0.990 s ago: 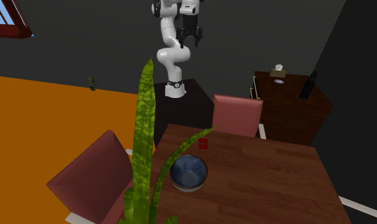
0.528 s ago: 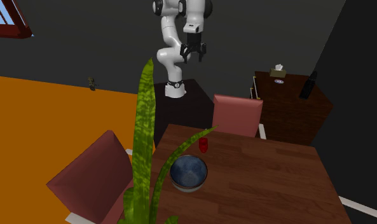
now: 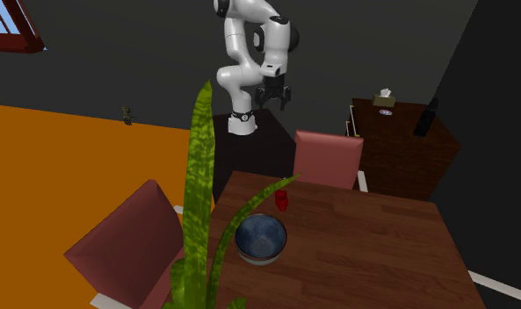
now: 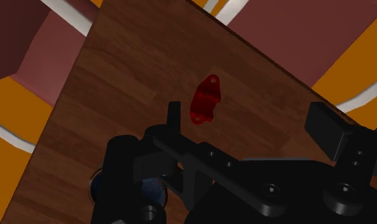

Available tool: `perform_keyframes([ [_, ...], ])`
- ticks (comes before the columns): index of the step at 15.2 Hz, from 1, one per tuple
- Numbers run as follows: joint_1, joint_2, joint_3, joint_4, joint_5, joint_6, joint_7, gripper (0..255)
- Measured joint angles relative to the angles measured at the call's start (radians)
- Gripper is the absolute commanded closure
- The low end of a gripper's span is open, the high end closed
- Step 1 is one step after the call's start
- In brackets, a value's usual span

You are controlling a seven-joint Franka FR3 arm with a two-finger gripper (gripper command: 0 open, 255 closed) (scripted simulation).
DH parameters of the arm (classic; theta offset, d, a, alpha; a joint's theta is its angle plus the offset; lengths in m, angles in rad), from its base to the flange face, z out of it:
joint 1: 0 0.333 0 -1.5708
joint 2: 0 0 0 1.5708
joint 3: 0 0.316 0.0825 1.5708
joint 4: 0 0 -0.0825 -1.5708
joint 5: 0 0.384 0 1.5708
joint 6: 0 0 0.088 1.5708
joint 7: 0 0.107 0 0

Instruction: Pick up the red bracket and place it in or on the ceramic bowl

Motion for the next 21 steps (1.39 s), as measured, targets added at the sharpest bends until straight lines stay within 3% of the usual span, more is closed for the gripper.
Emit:
perform_keyframes([
  [11, -0.055, 0.390, 0.063, 0.004, -0.068, 0.372, 0.206, 0],
  [16, -0.064, 0.620, 0.063, 0.086, -0.162, 0.507, 0.340, 0],
  [21, -0.046, 0.838, 0.017, 0.197, -0.250, 0.602, 0.452, 0],
])
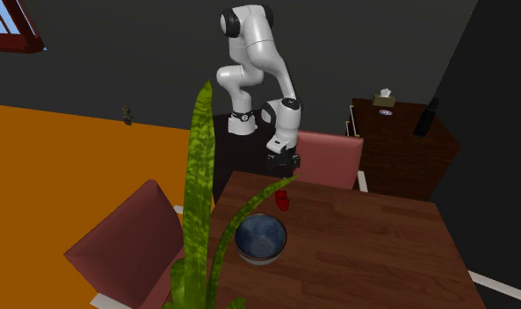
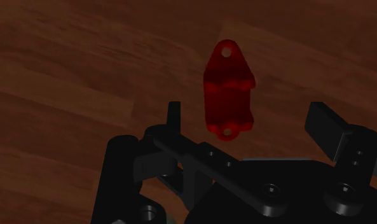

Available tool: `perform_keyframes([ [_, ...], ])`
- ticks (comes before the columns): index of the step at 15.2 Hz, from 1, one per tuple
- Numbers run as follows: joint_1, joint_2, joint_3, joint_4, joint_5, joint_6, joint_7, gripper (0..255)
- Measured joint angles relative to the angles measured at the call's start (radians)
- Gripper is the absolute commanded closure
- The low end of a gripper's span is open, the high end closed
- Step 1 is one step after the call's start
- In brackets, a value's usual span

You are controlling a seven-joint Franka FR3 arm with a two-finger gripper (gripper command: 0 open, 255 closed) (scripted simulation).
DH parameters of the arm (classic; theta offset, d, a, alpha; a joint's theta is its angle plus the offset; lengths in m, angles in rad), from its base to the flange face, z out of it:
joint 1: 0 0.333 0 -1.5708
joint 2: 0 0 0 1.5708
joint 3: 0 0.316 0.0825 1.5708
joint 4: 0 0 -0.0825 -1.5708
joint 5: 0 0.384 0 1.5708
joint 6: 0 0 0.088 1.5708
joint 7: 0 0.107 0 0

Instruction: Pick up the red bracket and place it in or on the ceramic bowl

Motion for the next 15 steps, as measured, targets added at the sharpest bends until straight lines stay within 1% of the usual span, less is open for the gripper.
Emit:
perform_keyframes([
  [2, 0.008, 0.066, -0.021, 0.035, -0.018, 0.028, 0.030, 0],
  [6, 0.038, 0.210, -0.058, 0.137, -0.042, 0.067, 0.090, 0],
  [11, 0.052, 0.291, -0.078, 0.182, -0.057, 0.104, 0.106, 0],
  [15, 0.060, 0.333, -0.090, 0.191, -0.067, 0.136, 0.115, 0],
])
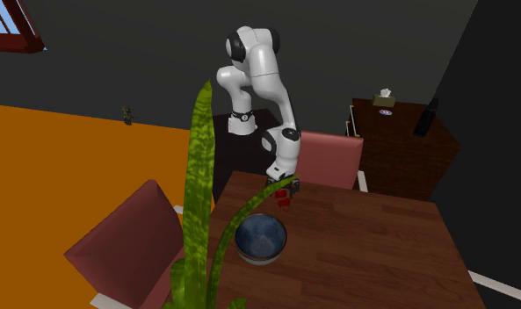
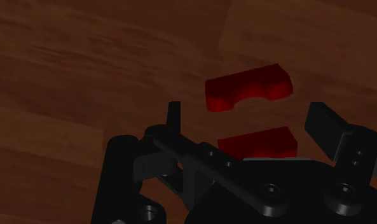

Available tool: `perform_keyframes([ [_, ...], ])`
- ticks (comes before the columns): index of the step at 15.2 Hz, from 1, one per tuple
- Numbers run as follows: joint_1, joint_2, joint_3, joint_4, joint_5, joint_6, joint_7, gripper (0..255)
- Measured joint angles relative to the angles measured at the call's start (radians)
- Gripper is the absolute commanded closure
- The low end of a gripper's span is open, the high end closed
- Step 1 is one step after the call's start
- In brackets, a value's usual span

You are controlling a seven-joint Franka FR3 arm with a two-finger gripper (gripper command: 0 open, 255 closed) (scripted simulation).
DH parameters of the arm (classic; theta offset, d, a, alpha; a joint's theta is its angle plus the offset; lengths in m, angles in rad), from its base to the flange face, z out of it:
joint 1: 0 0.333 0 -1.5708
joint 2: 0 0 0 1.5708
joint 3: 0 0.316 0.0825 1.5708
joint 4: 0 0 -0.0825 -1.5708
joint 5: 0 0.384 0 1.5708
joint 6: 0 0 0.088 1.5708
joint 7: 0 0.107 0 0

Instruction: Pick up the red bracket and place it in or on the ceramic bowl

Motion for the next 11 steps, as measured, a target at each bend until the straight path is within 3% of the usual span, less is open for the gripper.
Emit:
perform_keyframes([
  [5, 0.001, 0.004, -0.001, 0.001, -0.001, 0.003, 0.001, 0],
  [6, 0.001, 0.004, -0.001, 0.001, -0.001, 0.003, 0.001, 255],
  [11, 0.001, 0.003, -0.001, 0.002, -0.001, 0.003, 0.001, 255],
])
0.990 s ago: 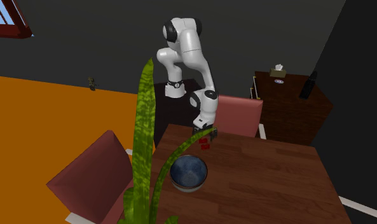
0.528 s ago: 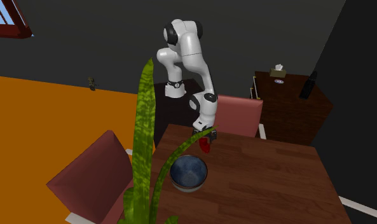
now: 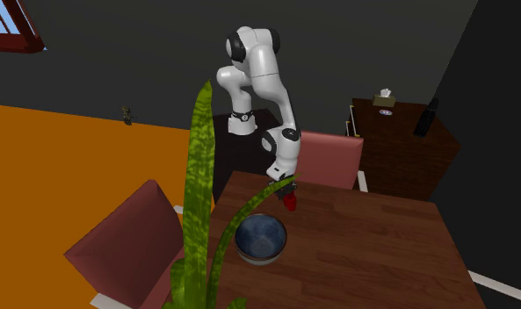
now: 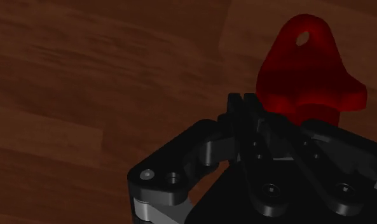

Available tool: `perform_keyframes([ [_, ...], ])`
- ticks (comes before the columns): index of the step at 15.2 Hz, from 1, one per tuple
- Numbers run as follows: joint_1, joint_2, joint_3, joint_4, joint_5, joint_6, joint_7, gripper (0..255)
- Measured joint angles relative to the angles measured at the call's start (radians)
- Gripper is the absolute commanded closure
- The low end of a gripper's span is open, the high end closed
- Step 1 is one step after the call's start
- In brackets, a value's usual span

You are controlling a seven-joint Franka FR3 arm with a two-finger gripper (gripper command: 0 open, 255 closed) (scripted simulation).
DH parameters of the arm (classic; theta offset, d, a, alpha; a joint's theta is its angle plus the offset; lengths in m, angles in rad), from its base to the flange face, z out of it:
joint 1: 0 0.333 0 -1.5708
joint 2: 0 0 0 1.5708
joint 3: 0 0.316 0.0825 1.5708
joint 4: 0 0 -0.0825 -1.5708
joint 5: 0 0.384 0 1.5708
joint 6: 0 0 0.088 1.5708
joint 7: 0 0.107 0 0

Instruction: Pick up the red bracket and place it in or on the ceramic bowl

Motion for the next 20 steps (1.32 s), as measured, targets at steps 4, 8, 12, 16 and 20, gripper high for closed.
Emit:
perform_keyframes([
  [4, 0.000, 0.001, 0.000, 0.000, 0.000, 0.000, 0.000, 255],
  [8, -0.014, -0.022, 0.030, -0.026, 0.023, 0.008, -0.003, 0],
  [12, -0.048, -0.069, 0.101, -0.060, 0.080, 0.008, -0.015, 0],
  [16, -0.036, -0.025, 0.092, -0.045, 0.074, 0.038, -0.005, 0],
  [20, -0.023, 0.022, 0.077, -0.024, 0.065, 0.065, 0.001, 0],
])
